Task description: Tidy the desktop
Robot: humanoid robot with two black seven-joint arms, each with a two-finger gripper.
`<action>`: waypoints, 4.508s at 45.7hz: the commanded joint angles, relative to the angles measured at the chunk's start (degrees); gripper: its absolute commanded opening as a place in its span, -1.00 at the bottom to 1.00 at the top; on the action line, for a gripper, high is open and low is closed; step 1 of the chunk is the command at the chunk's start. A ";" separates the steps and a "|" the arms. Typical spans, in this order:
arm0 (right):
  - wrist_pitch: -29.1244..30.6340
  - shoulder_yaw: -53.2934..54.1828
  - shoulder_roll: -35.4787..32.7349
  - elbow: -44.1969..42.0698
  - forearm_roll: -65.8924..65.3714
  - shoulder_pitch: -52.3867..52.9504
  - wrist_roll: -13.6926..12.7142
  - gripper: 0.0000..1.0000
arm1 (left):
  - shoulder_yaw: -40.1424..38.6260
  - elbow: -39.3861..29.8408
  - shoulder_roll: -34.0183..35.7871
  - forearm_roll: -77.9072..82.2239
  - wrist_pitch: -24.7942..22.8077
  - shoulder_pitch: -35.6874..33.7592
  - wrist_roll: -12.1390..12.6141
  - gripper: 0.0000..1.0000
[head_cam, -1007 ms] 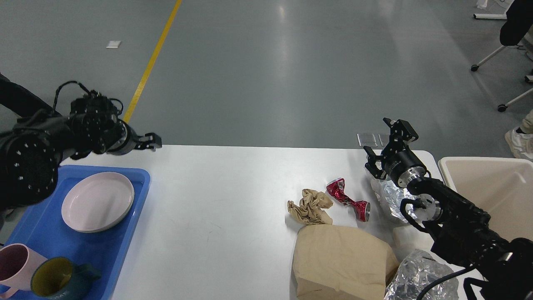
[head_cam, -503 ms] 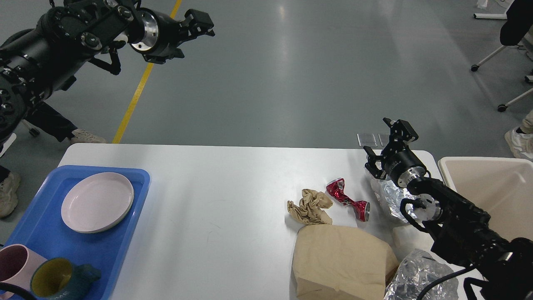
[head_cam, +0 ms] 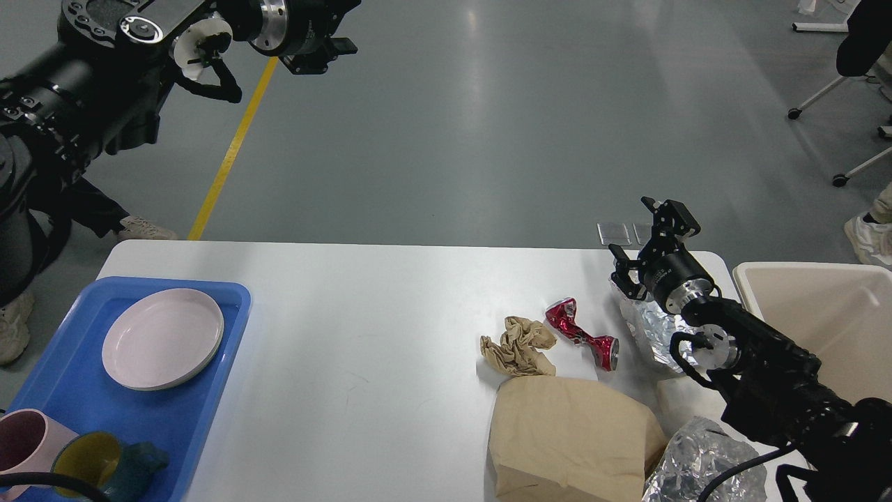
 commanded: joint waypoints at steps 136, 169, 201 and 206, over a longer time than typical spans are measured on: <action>0.00 0.00 0.00 -0.07 0.01 0.00 0.00 1.00 | -56.91 -0.07 -6.74 -0.82 -2.41 48.54 -22.17 0.94; 0.00 0.00 0.00 0.01 0.01 0.00 0.00 1.00 | -56.91 -0.07 -6.82 -0.82 -2.41 48.54 -22.17 0.94; -1.14 0.79 -1.67 -1.39 0.18 0.97 -0.79 1.00 | -56.91 -0.07 -6.82 -0.82 -2.50 48.54 -22.17 0.94; -0.97 3.42 -2.81 -1.65 1.49 0.97 -0.79 1.00 | -56.91 -0.07 -6.74 -0.82 -2.50 48.54 -22.17 0.94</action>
